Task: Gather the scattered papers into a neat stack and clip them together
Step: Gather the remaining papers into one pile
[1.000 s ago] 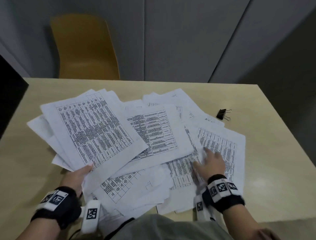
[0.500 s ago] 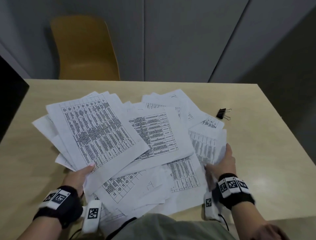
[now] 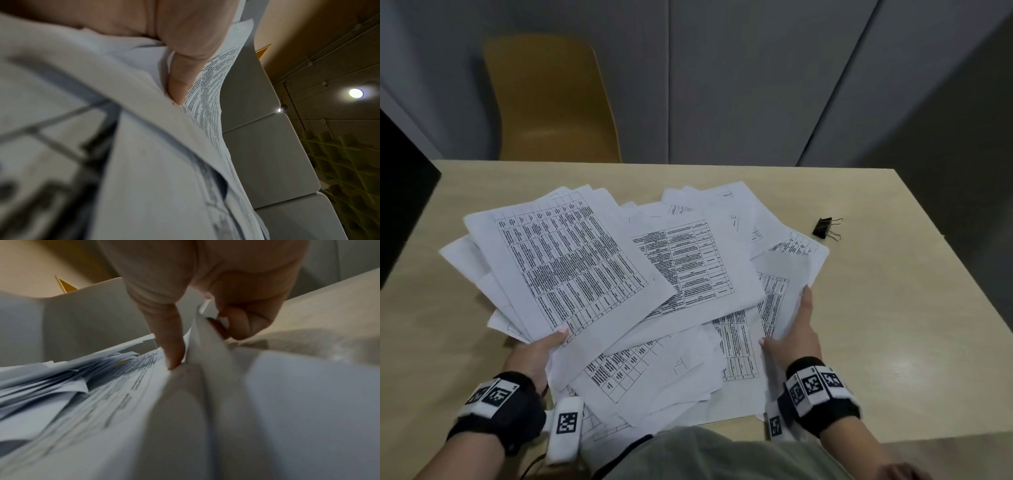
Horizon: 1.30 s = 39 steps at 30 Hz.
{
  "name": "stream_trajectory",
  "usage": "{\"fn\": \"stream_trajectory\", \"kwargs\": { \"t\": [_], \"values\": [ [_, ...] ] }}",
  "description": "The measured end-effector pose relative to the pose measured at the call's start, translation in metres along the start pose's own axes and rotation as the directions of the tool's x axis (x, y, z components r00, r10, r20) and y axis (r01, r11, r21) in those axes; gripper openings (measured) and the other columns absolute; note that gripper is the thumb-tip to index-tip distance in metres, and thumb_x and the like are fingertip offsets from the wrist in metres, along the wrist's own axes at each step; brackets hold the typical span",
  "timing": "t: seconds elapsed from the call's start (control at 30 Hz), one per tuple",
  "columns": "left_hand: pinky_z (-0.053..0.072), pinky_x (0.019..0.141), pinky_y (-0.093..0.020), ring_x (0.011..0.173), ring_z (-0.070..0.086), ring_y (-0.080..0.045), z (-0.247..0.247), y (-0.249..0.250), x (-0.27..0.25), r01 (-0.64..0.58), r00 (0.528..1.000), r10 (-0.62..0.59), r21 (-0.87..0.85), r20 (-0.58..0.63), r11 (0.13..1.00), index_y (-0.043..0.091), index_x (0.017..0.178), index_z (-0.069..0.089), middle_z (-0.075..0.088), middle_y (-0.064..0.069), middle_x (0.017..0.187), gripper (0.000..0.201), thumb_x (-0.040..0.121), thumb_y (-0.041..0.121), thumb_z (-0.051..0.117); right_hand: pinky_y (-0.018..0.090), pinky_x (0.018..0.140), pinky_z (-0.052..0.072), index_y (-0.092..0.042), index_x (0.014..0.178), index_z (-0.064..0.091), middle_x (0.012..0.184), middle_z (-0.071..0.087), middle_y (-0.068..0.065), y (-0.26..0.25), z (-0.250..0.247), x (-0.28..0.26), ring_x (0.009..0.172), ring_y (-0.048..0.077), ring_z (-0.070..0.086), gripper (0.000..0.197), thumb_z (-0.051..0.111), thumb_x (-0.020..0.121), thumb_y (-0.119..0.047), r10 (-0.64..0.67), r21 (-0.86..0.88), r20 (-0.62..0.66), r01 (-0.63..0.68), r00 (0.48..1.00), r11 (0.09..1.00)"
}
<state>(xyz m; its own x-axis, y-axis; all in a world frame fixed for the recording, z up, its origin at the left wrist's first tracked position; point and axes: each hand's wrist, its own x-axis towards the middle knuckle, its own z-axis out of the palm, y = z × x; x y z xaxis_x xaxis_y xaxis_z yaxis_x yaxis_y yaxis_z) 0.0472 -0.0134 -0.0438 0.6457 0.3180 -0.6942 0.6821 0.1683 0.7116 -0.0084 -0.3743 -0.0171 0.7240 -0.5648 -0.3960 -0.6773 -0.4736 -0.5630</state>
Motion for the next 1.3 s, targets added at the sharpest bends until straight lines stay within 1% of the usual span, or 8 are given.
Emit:
{"fn": "stream_trajectory", "kwargs": {
  "t": [0.27,0.47,0.57,0.73,0.83,1.07,1.2,1.3],
  "values": [
    [0.042,0.097,-0.045,0.103,0.058,-0.034,0.002,0.001,-0.002,0.026,0.999,-0.025,-0.022,0.034,0.999,-0.008,0.109,0.058,0.06,-0.022,0.117,0.03,0.086,0.01,0.062,0.038,0.098,0.039,-0.023,0.145,0.011,0.134,0.049,0.019,0.001,0.003,-0.011,0.12,0.035,0.048,0.095,0.074,0.074,-0.022,0.014,0.175,0.013,-0.016,1.0,0.984],
    [0.039,0.103,-0.049,0.109,0.058,-0.036,0.0,-0.001,0.005,0.015,1.0,-0.014,-0.051,0.013,0.999,-0.007,0.107,0.06,0.06,-0.023,0.12,0.032,0.082,0.011,0.066,0.031,0.076,0.045,-0.037,0.14,-0.025,0.105,0.063,0.022,-0.013,0.017,-0.017,0.079,0.026,0.055,0.13,0.081,0.067,-0.015,-0.061,0.049,0.113,0.055,0.992,0.997],
    [0.041,0.101,-0.05,0.098,0.061,-0.035,-0.001,-0.001,0.003,0.039,0.999,-0.038,-0.061,0.024,0.997,-0.001,0.093,0.063,0.063,-0.023,0.114,0.017,0.082,0.012,0.067,0.035,0.087,0.044,-0.034,0.143,-0.019,0.119,0.058,0.022,-0.01,0.019,-0.014,0.098,0.03,0.057,0.122,0.077,0.071,-0.011,-0.04,0.109,0.093,0.03,0.995,0.994],
    [0.044,0.096,-0.053,0.104,0.06,-0.036,-0.01,-0.011,0.021,0.027,1.0,-0.027,-0.108,0.002,0.994,0.0,0.098,0.065,0.061,-0.02,0.12,0.059,0.053,0.03,0.087,0.039,0.095,0.047,-0.011,0.12,0.049,0.116,0.062,0.014,0.013,0.007,0.007,0.105,0.03,0.06,0.055,0.076,0.071,-0.014,0.033,0.128,0.093,-0.045,0.995,0.991],
    [0.049,0.085,-0.041,0.093,0.059,-0.032,-0.002,-0.001,0.005,0.025,1.0,-0.026,-0.116,-0.006,0.993,-0.007,0.105,0.061,0.061,-0.02,0.113,0.036,0.078,0.013,0.072,0.033,0.081,0.05,-0.01,0.09,0.059,0.102,0.069,0.015,0.013,-0.009,0.023,0.084,0.025,0.062,0.021,0.071,0.073,-0.014,0.045,0.063,0.104,-0.052,0.994,0.997],
    [0.047,0.071,-0.038,0.077,0.057,-0.029,0.001,-0.002,0.006,0.014,1.0,-0.013,-0.052,0.001,0.999,-0.008,0.1,0.06,0.069,-0.016,0.081,0.021,0.085,0.007,0.063,0.037,0.088,0.045,-0.005,0.128,0.031,0.125,0.051,0.02,-0.013,-0.016,0.036,0.113,0.035,0.053,0.084,0.082,0.066,-0.03,0.08,0.052,0.05,-0.083,0.996,0.995],
    [0.044,0.076,-0.038,0.066,0.053,-0.025,0.004,0.002,-0.001,-0.008,1.0,0.008,-0.024,-0.007,1.0,-0.003,0.085,0.058,0.067,-0.005,0.05,0.011,0.086,0.007,0.062,0.032,0.074,0.042,-0.004,0.121,0.032,0.11,0.056,0.017,-0.016,-0.003,0.028,0.099,0.032,0.055,0.076,0.082,0.067,-0.024,0.112,0.014,0.084,-0.113,0.99,0.993],
    [0.045,0.07,-0.037,0.062,0.061,-0.026,0.006,0.004,-0.007,-0.033,0.999,0.033,-0.05,0.002,0.998,0.0,0.086,0.059,0.071,-0.008,0.061,0.007,0.085,0.006,0.062,0.032,0.073,0.047,-0.005,0.103,0.05,0.101,0.063,0.012,-0.005,0.012,0.028,0.086,0.026,0.057,0.051,0.079,0.07,-0.03,0.091,-0.032,0.109,-0.088,0.99,0.996]
  ]
}}
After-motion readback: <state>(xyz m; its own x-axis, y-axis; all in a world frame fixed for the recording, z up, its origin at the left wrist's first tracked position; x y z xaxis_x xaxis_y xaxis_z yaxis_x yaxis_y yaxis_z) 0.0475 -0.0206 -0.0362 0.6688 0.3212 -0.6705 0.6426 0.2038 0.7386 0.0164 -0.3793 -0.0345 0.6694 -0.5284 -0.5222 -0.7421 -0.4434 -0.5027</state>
